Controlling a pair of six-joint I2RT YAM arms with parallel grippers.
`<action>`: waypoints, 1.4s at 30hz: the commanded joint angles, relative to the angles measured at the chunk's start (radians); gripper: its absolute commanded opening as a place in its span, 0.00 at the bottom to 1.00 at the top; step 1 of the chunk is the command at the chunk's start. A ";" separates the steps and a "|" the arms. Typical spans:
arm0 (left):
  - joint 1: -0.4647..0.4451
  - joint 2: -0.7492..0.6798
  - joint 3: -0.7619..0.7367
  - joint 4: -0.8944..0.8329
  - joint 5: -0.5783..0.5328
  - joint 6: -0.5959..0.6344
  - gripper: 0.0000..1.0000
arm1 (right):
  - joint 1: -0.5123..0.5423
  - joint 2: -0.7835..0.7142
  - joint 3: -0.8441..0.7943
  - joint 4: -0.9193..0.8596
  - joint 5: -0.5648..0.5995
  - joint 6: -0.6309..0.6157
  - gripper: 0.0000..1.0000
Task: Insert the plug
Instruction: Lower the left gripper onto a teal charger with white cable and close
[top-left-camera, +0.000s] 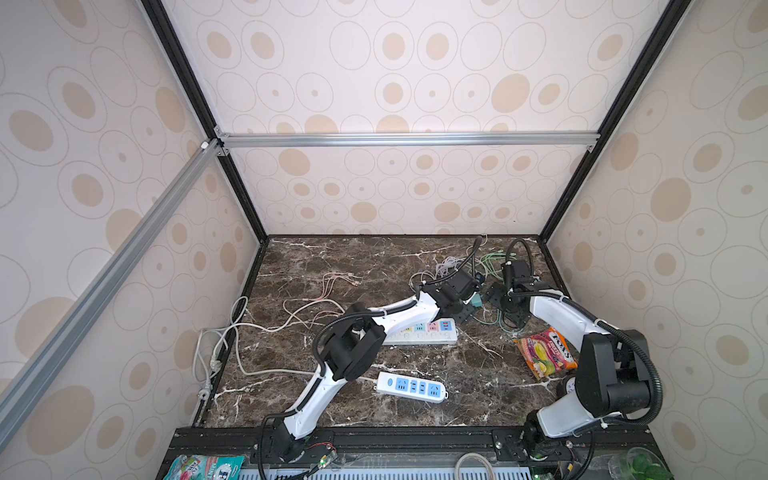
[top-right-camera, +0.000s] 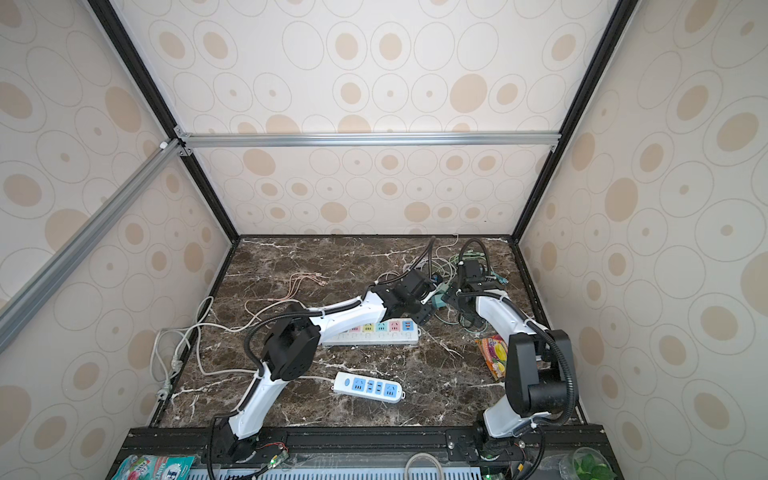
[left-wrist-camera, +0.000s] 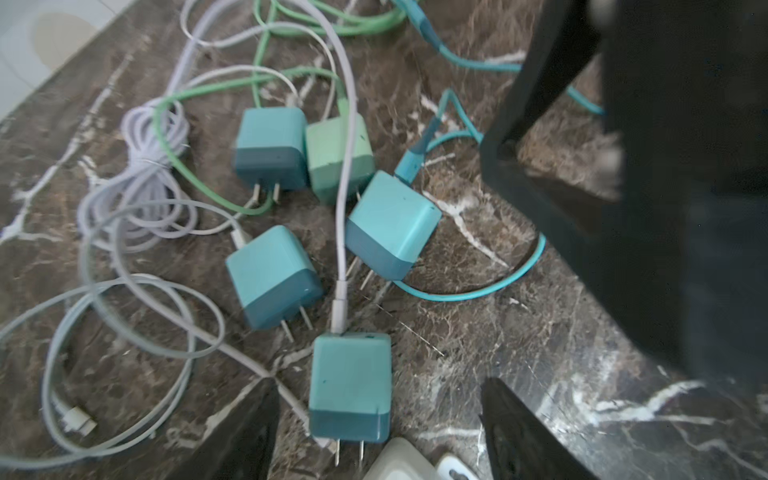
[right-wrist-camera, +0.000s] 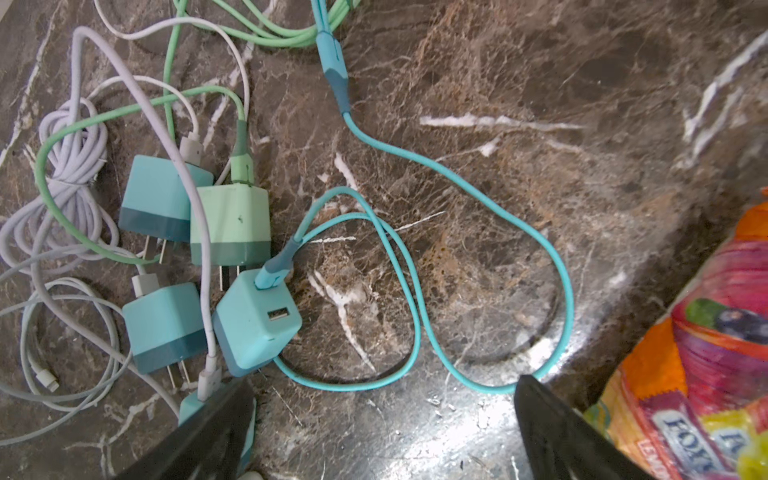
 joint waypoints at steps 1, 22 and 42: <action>0.004 0.066 0.148 -0.198 0.038 0.021 0.73 | -0.009 -0.024 -0.018 -0.020 0.016 -0.039 1.00; 0.040 0.141 0.218 -0.242 0.034 0.002 0.70 | -0.012 -0.039 -0.009 -0.036 0.008 -0.053 1.00; 0.042 0.155 0.197 -0.277 -0.027 0.063 0.44 | -0.012 -0.067 -0.009 -0.053 0.015 -0.050 1.00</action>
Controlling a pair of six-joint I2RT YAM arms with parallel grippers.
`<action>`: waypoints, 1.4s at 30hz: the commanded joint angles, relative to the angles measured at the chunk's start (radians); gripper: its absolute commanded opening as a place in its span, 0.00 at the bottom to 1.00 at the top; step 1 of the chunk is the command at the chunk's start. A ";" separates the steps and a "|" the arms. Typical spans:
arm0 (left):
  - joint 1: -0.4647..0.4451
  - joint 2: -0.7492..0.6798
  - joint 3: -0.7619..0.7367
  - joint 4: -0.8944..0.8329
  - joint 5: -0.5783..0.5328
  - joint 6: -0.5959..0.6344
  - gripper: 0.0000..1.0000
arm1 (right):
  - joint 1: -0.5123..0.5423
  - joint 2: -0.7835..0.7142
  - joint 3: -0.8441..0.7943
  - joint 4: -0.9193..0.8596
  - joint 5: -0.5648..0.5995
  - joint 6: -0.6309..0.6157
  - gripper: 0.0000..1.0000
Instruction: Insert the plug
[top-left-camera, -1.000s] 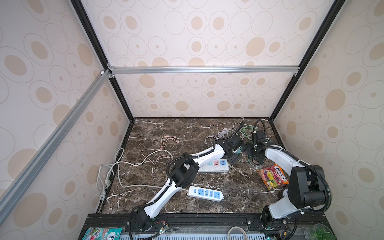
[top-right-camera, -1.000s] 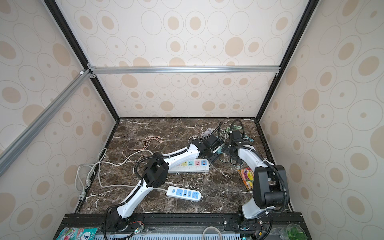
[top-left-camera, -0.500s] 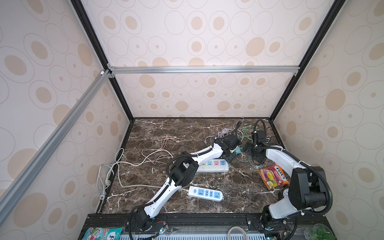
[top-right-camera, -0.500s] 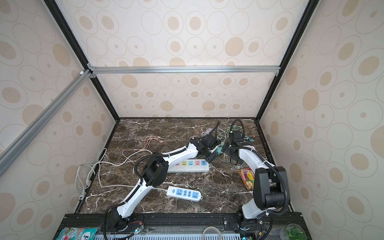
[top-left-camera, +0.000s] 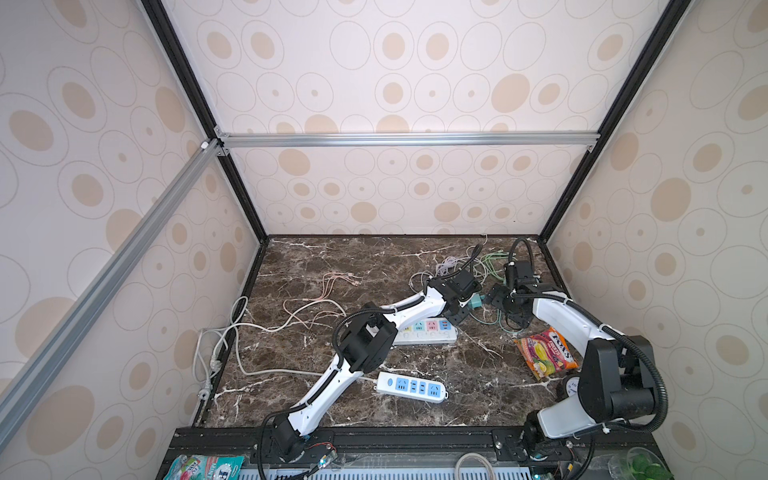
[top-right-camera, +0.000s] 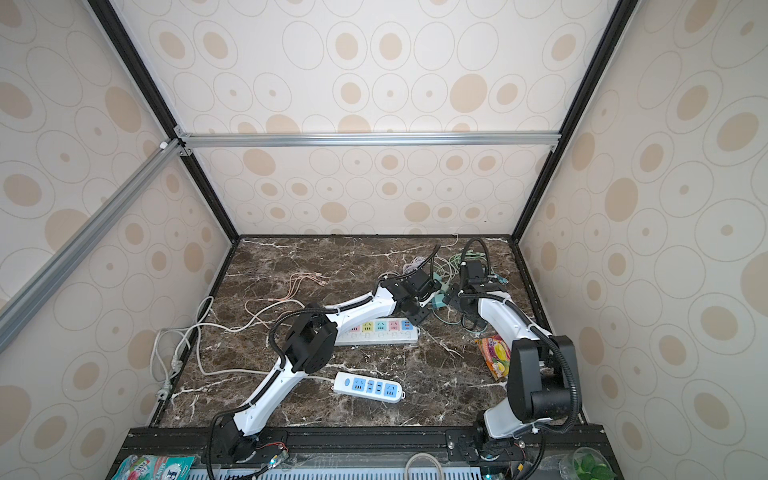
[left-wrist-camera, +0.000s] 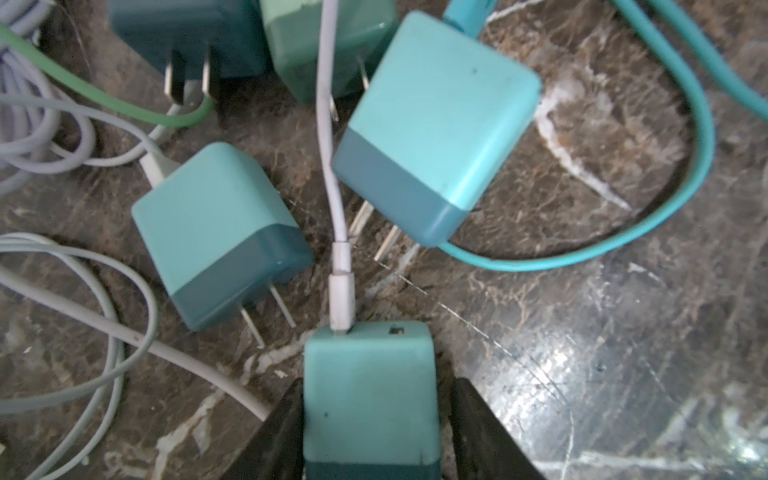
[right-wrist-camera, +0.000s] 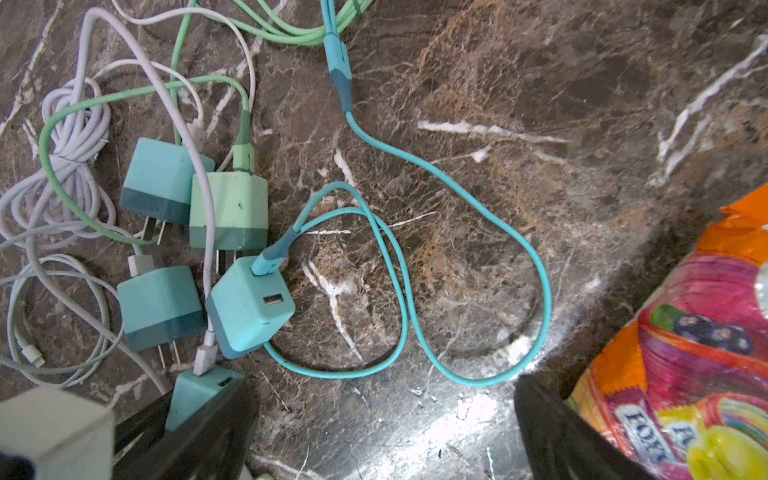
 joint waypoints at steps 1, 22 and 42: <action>0.004 0.001 -0.009 -0.038 -0.024 0.031 0.42 | -0.005 -0.037 -0.004 -0.032 0.017 0.006 1.00; 0.006 -0.329 -0.358 0.324 0.013 0.071 0.00 | -0.005 -0.186 -0.049 0.130 -0.138 -0.194 1.00; 0.025 -0.554 -0.327 0.396 0.096 0.028 0.00 | -0.005 -0.332 -0.098 0.258 -0.247 -0.387 0.99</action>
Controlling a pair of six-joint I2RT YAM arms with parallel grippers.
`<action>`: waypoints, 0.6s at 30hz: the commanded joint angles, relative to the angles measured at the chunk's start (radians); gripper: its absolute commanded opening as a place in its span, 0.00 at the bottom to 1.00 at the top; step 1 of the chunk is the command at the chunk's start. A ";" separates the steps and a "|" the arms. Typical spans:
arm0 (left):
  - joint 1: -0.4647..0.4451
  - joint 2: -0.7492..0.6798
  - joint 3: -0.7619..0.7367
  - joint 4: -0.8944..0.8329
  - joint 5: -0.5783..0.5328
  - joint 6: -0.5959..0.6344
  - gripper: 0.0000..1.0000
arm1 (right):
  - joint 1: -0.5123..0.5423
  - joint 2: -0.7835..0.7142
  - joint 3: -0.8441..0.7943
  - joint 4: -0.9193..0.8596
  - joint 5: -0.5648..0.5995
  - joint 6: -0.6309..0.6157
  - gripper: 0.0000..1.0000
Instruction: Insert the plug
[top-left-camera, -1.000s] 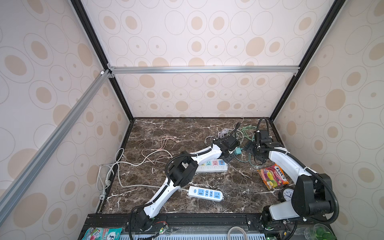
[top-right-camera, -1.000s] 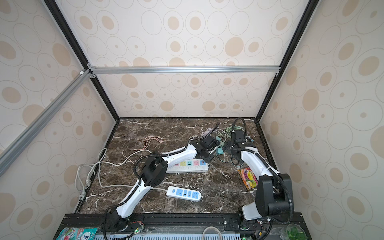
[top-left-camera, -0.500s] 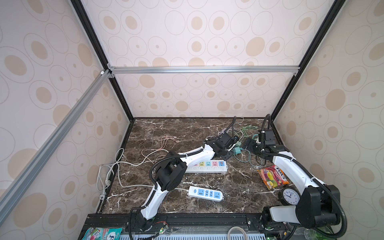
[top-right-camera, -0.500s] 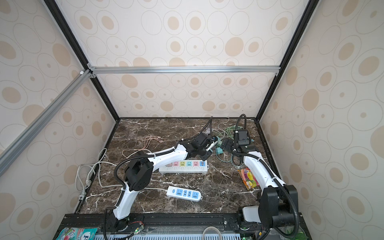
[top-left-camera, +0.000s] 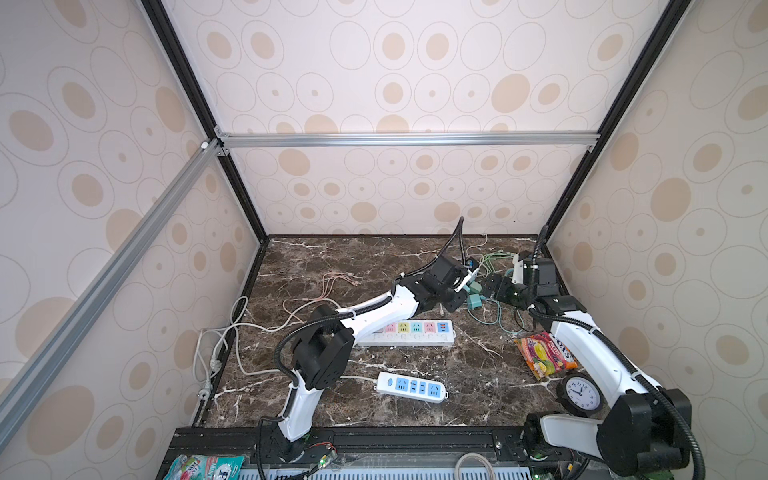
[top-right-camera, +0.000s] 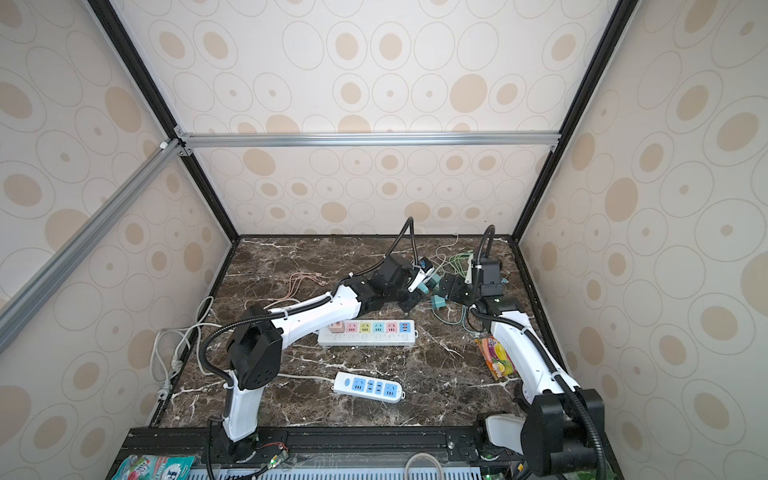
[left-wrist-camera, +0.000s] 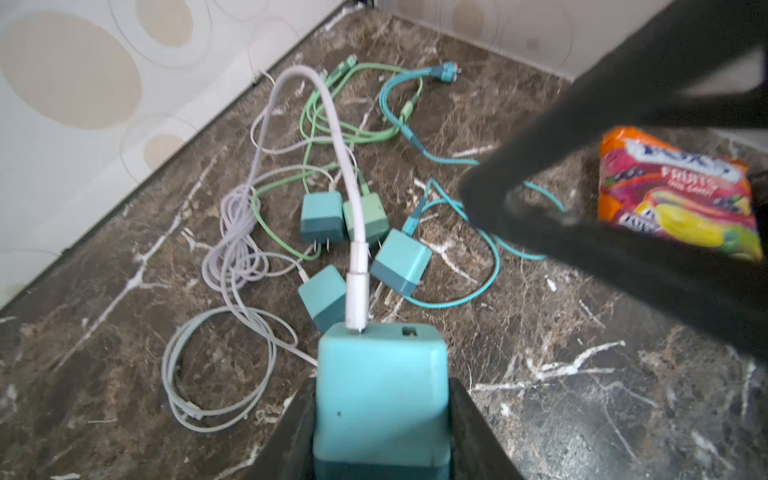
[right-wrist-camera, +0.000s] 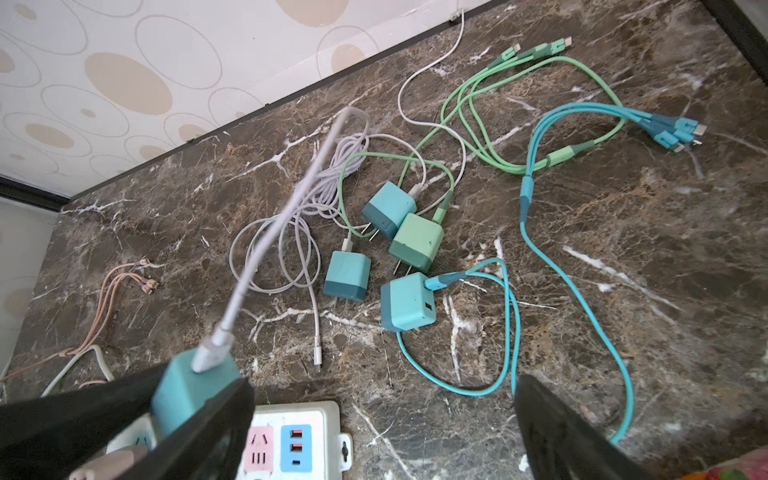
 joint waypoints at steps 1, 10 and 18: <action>0.009 -0.059 0.137 -0.021 0.000 -0.017 0.00 | -0.005 -0.055 -0.024 0.063 0.003 -0.043 0.99; 0.015 -0.015 0.499 -0.115 0.070 -0.074 0.00 | -0.005 -0.058 -0.067 0.199 -0.134 -0.109 0.97; 0.014 -0.039 0.570 -0.068 0.187 -0.086 0.00 | -0.005 0.067 -0.058 0.423 -0.266 -0.157 0.97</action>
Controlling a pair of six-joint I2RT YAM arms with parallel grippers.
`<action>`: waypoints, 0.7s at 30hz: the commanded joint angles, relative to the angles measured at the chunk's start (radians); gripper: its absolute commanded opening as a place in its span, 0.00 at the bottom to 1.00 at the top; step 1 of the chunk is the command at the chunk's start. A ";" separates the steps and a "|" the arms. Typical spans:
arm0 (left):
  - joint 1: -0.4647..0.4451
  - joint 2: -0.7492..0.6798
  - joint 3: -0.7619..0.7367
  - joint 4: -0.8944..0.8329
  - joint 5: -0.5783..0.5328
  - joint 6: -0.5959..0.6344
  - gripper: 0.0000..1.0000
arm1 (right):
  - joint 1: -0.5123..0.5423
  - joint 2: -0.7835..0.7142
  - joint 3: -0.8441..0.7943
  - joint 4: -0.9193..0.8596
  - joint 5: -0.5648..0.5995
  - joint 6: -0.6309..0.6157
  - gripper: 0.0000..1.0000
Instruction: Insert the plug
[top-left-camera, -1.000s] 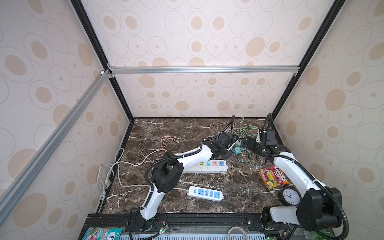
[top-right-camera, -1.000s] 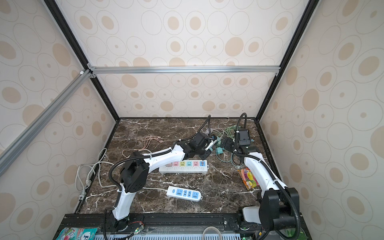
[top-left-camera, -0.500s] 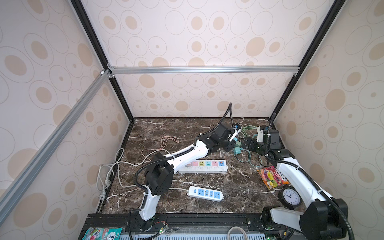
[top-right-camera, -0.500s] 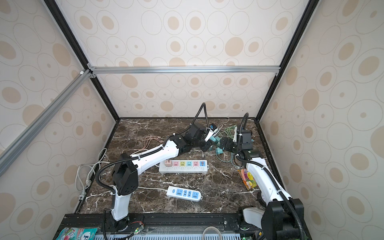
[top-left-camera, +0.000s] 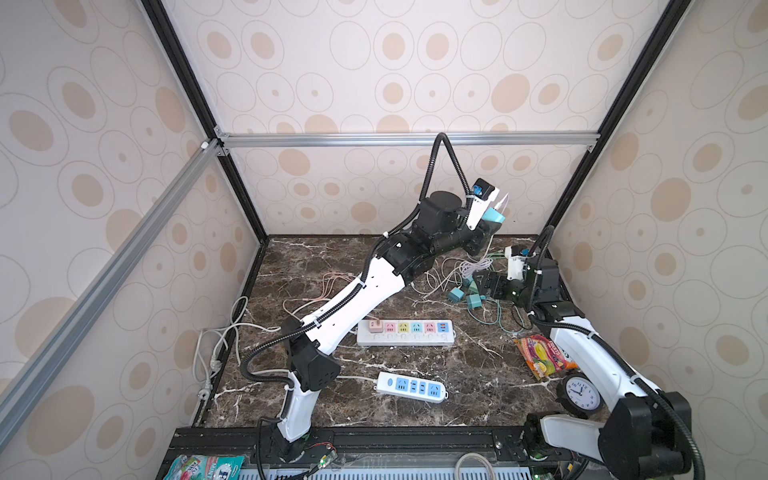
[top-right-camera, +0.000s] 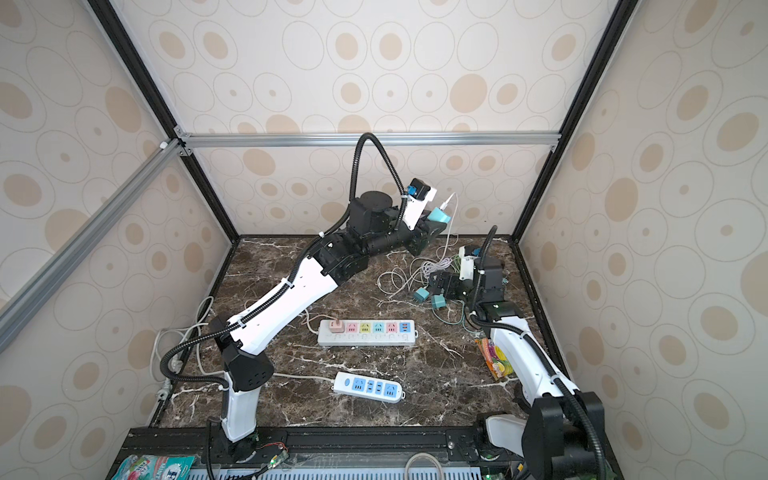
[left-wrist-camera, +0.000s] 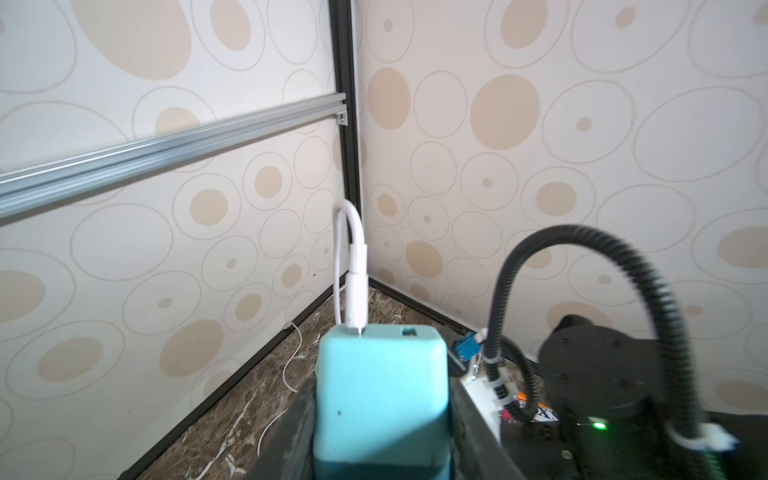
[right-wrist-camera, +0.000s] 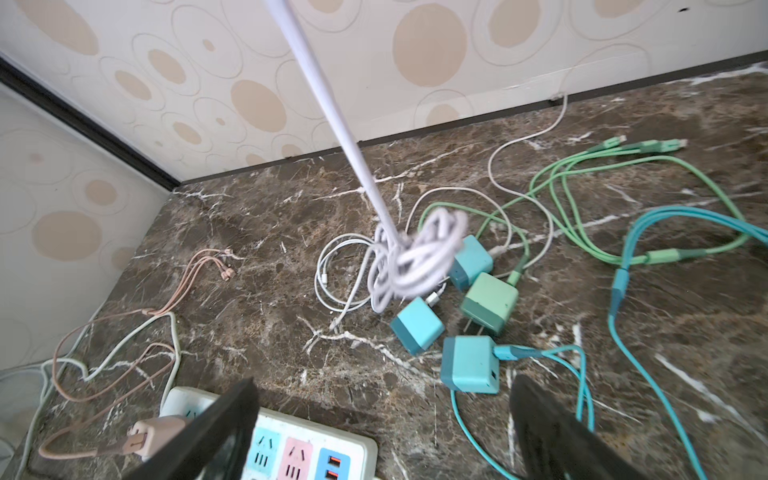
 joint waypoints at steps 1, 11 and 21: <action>0.008 -0.026 0.024 0.015 0.072 -0.013 0.00 | -0.004 0.039 -0.024 0.225 -0.061 -0.051 0.98; 0.008 -0.099 -0.041 0.023 0.066 -0.009 0.00 | -0.004 0.164 -0.044 0.418 -0.012 -0.032 0.88; 0.008 -0.138 -0.107 0.052 0.033 -0.007 0.00 | -0.004 0.121 -0.114 0.346 -0.002 -0.071 0.51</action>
